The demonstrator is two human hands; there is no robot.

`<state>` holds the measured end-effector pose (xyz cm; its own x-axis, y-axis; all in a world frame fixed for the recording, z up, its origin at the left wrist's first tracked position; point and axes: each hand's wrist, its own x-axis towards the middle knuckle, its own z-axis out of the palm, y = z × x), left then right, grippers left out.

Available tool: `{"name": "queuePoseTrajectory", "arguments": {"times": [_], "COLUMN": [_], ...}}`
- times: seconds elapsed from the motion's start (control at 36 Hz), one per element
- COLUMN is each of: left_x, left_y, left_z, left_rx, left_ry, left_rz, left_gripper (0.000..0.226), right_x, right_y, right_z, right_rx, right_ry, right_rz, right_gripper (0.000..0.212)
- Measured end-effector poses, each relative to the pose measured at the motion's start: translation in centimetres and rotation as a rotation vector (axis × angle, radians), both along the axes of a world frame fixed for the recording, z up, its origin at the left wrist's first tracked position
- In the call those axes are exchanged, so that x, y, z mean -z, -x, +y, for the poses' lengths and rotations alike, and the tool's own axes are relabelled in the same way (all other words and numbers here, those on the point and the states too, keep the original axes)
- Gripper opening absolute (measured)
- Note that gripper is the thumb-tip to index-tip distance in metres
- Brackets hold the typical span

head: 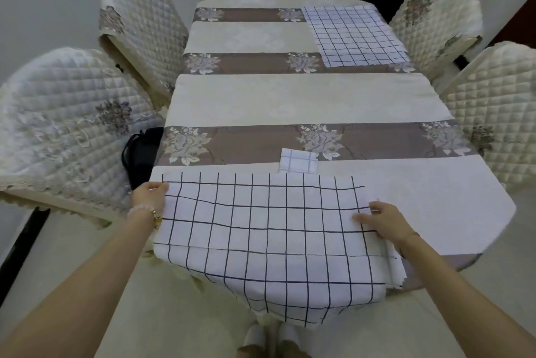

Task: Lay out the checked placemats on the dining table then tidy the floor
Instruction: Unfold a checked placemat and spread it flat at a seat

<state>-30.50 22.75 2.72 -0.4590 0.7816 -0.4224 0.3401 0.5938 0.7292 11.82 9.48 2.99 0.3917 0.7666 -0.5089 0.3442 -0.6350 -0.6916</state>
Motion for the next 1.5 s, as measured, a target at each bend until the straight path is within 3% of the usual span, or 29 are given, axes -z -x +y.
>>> {"name": "queuePoseTrajectory", "arguments": {"times": [0.25,0.33,0.56,0.69,0.81,0.94,1.03,1.11,1.31,1.5], "left_x": [-0.4,-0.5,0.1,-0.2,-1.2,-3.3,-4.3,-5.3,-5.9,-4.5], "left_y": [2.2,3.8,4.1,3.7,3.7,2.1,1.7,1.6,3.4,7.1], "left_z": [-2.1,-4.6,-9.8,-11.1,-11.2,-10.8,-10.6,-10.5,-12.1,-17.8], "left_rx": [0.158,0.255,0.348,0.269,0.263,0.202,0.175,0.123,0.012,-0.183], "left_ry": [0.144,0.199,0.199,0.055,-0.035,-0.207,-0.295,-0.356,-0.387,-0.362], "left_rz": [-0.140,-0.226,-0.246,-0.243,-0.254,-0.258,-0.272,-0.301,-0.343,-0.341], "left_gripper": [0.034,0.027,0.011,0.022,0.006,0.006,0.014,0.015,0.020,0.017], "right_x": [0.8,1.0,-0.4,-0.8,-1.8,-3.4,-4.3,-6.3,-9.1,-7.7], "right_y": [1.2,1.4,3.1,2.8,2.5,2.0,1.4,1.8,3.5,7.9], "right_z": [-1.4,-1.6,-3.0,-4.5,-5.6,-6.2,-6.6,-6.4,-6.3,-4.1], "right_rx": [0.139,0.169,0.198,0.220,0.212,0.205,0.175,0.193,0.168,0.046], "right_ry": [-0.046,-0.057,-0.089,-0.093,-0.139,-0.254,-0.299,-0.365,-0.464,-0.424], "right_rz": [0.000,0.000,0.026,-0.003,-0.006,-0.024,-0.036,-0.039,-0.020,0.129], "right_gripper": [0.030,0.046,0.040,0.027,0.021,0.023,0.039,0.033,0.013,0.013]}}
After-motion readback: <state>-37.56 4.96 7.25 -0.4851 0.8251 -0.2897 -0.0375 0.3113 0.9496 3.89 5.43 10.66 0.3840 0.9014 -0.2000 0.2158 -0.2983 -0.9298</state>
